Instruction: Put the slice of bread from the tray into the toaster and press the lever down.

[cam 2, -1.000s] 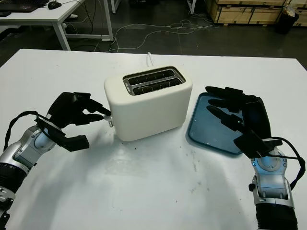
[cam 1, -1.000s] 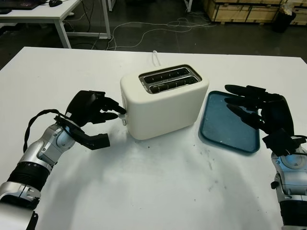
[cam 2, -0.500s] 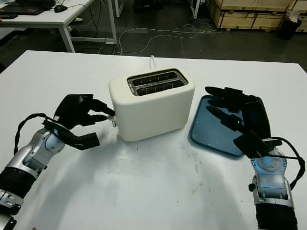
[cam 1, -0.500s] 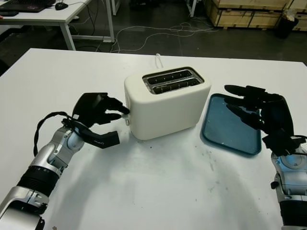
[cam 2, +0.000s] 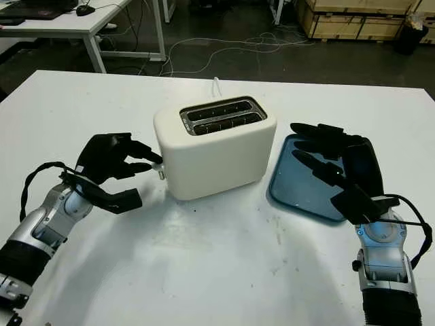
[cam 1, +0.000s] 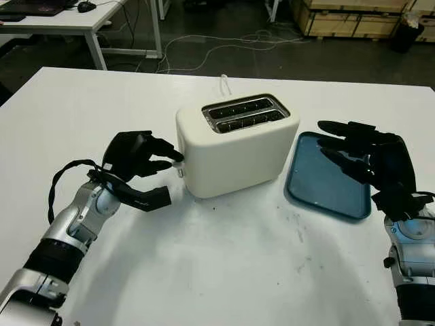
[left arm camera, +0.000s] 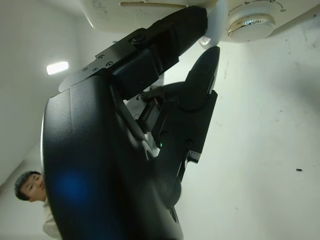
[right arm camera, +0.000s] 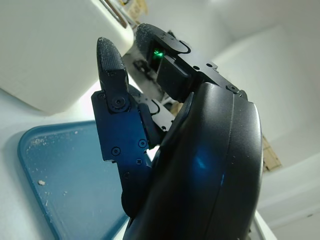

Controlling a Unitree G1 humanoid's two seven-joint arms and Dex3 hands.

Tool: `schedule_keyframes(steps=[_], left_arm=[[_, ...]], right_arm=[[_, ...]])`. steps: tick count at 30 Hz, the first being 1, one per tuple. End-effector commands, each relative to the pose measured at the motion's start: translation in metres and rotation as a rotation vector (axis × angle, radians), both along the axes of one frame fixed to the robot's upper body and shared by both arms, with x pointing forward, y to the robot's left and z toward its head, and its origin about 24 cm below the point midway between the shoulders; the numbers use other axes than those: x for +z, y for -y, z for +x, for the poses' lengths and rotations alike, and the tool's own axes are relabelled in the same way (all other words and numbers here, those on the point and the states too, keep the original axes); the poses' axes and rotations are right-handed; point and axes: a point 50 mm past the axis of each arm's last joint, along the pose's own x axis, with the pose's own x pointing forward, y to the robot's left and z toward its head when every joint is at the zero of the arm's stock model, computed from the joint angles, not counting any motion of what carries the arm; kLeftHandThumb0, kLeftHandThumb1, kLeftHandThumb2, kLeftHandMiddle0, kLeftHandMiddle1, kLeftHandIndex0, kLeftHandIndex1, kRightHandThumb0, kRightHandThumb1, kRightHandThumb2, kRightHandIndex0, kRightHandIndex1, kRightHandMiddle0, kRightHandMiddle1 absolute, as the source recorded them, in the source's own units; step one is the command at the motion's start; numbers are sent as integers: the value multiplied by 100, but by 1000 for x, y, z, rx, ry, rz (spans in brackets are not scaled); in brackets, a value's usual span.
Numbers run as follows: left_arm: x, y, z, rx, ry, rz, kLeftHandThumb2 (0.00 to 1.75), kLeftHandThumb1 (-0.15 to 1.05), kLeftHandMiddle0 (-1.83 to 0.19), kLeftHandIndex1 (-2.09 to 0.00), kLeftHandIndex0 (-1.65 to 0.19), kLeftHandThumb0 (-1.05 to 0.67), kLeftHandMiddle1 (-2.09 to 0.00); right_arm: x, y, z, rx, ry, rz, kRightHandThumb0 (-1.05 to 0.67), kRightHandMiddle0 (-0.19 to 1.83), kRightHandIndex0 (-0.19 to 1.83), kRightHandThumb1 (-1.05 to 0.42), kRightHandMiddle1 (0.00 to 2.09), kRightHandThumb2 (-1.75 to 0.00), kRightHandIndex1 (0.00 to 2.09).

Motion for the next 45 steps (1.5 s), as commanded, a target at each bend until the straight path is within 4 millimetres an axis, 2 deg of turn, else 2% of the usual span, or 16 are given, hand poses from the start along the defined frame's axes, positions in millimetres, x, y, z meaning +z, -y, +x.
schedule_keyframes(steps=[1, 4, 8, 10, 12, 17, 26, 31, 36, 42, 45], left_arm=[[-58, 28, -33, -151, -247, 126, 1, 90, -76, -3, -118, -26, -148], [-34, 12, -31, -141, -156, 121, 1, 89, -76, -4, -119, -27, -153], [6, -13, -29, -114, -26, 189, 0, 90, -82, -3, -119, -30, -135], [22, -21, -28, -107, 30, 201, 0, 88, -83, -4, -120, -29, -138], [34, -27, -27, -105, 73, 216, 0, 87, -80, -4, -121, -28, -147], [59, -40, -24, -112, 165, 280, 0, 81, -86, -4, -124, -28, -138], [93, -54, -14, -95, 268, 339, 0, 73, -90, -5, -130, -28, -138], [107, -60, -7, -91, 293, 333, 0, 71, -82, -4, -130, -27, -157], [124, -61, 2, -97, 270, 347, 1, 75, -91, -6, -132, -36, -133], [138, -49, 16, -142, 264, 393, 0, 83, -106, -10, -133, -50, -99], [144, -41, 22, -146, 259, 436, 2, 87, -108, -11, -133, -57, -97]], right_arm=[[3, 1, 2, 6, 3, 10, -48, 90, 103, -92, 0, -12, 0], [4, 0, 4, 16, 15, 1, -48, 90, 103, -92, 0, -12, 0], [9, 0, 6, 20, 32, -12, -47, 89, 102, -92, 0, -12, 0], [10, -1, 7, 19, 32, -5, -46, 89, 102, -92, 0, -11, 0], [12, -1, 8, 22, 34, 1, -45, 89, 102, -92, 0, -10, 0], [16, 0, 11, 31, 43, -29, -43, 90, 103, -92, 1, -10, 0], [37, 5, 24, 34, 70, -140, -41, 91, 103, -92, 0, -9, 0], [55, 6, 35, 49, 81, -207, -37, 91, 105, -92, 0, -6, 2], [78, 4, 48, 78, 71, -336, -37, 91, 105, -92, 0, -4, 1], [95, -2, 66, 103, 6, -457, -36, 92, 109, -92, 1, -1, 3], [101, -9, 72, 127, -6, -558, -34, 92, 107, -91, 1, -1, 2]])
